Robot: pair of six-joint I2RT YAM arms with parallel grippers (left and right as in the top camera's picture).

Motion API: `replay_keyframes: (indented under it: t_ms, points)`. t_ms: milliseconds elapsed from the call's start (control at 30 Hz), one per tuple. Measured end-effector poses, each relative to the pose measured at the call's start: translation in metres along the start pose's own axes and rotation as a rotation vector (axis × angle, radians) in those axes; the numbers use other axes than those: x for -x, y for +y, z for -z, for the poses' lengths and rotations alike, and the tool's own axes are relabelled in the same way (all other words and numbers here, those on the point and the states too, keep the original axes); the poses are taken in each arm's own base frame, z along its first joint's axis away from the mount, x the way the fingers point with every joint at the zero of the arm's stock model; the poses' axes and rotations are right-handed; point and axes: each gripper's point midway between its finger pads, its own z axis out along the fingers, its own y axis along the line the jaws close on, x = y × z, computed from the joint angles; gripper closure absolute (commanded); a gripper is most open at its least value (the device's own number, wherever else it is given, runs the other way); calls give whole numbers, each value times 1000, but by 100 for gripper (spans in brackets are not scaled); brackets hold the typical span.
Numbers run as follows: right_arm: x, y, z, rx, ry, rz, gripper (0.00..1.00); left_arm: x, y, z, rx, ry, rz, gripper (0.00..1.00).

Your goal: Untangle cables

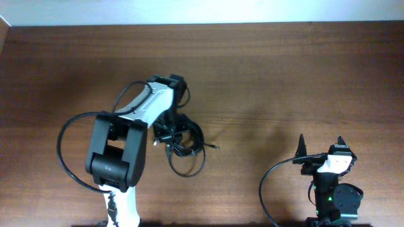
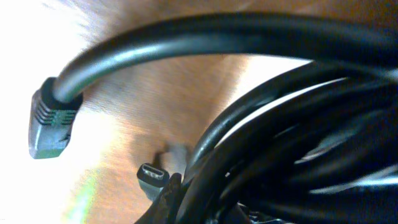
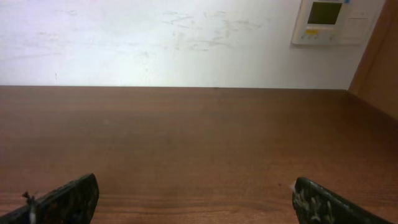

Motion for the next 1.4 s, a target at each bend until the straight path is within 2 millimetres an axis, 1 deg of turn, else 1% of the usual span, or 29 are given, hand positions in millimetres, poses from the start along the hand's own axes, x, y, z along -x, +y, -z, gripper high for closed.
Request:
replay_keyframes:
  t_ms: [33, 100, 233, 367, 467, 600, 633, 667, 700, 733, 767, 800, 833, 900, 933, 967, 1033, 1067, 1100, 1133, 1167, 1200, 1233, 1267, 1300, 1333, 1367, 1400]
  points:
    - [0, 0, 0, 0, 0, 0, 1, -10, -8, -3, 22, 12, -38, 100]
    - [0, 0, 0, 0, 0, 1, 2, -24, -23, -7, 73, -4, -113, 100]
    - [0, 0, 0, 0, 0, 1, 2, -34, -38, -11, 143, -64, -158, 100]
    - [0, 0, 0, 0, 0, 1, 2, -45, -52, -15, 160, -93, -177, 100]
    - [0, 0, 0, 0, 0, 1, 2, -45, -58, -16, 153, -110, -179, 100]
    - [0, 0, 0, 0, 0, 1, 1, -45, -59, -16, 153, -111, -179, 100]
    - [0, 0, 0, 0, 0, 1, 2, -52, -54, -16, 171, -79, -203, 100]
    - [0, 0, 0, 0, 0, 0, 1, -58, -54, -17, 162, -42, -266, 100]
    - [0, 0, 0, 0, 0, 1, 1, -69, -60, -18, 121, 16, -376, 95]
    - [0, 0, 0, 0, 0, 1, 2, -83, -69, -20, 65, 74, -496, 66]
    - [0, 0, 0, 0, 0, 1, 2, -91, -76, -20, 34, 97, -579, 29]
    - [0, 0, 0, 0, 0, 1, 1, -96, -79, -21, 29, 103, -637, 1]
    - [0, 0, 0, 0, 0, 0, 2, -96, -78, -22, 35, 103, -668, 1]
    - [0, 0, 0, 0, 0, 1, 1, -91, -68, -19, 85, 96, -663, 0]
    - [0, 0, 0, 0, 0, 1, 2, -87, -63, -11, 128, 93, -640, 0]
    - [0, 0, 0, 0, 0, 1, 2, -72, -69, 6, 130, 38, -618, 0]
    - [0, 0, 0, 0, 0, 1, 2, -47, -85, 47, 87, -74, -589, 1]
    - [0, 0, 0, 0, 0, 1, 2, -35, -93, 73, 53, -145, -574, 1]
    - [0, 0, 0, 0, 0, 1, 1, -26, -96, 98, 32, -214, -561, 1]
    - [0, 0, 0, 0, 0, 1, 1, -24, -96, 103, 31, -231, -556, 1]
    - [0, 0, 0, 0, 0, 1, 2, -22, -91, 145, -18, -356, -536, 1]
    - [0, 0, 0, 0, 0, 1, 2, -32, -75, 194, -72, -489, -510, 1]
    - [0, 0, 0, 0, 0, 1, 2, -46, -55, 241, -128, -627, -484, 1]
    - [0, 0, 0, 0, 1, 0, 2, -67, -24, 288, -176, -783, -432, 1]
    - [0, 0, 0, 0, 0, 0, 2, -97, 15, 323, -221, -927, -372, 1]
    - [0, 0, 0, 1, 1, 0, 2, -116, 38, 338, -253, -1014, -334, 1]
    - [0, 0, 0, 0, -2, 1, 1, -136, 62, 342, -279, -1083, -295, 1]
    - [0, 0, 0, 0, -1, 2, 2, -149, 78, 333, -289, -1113, -269, 1]
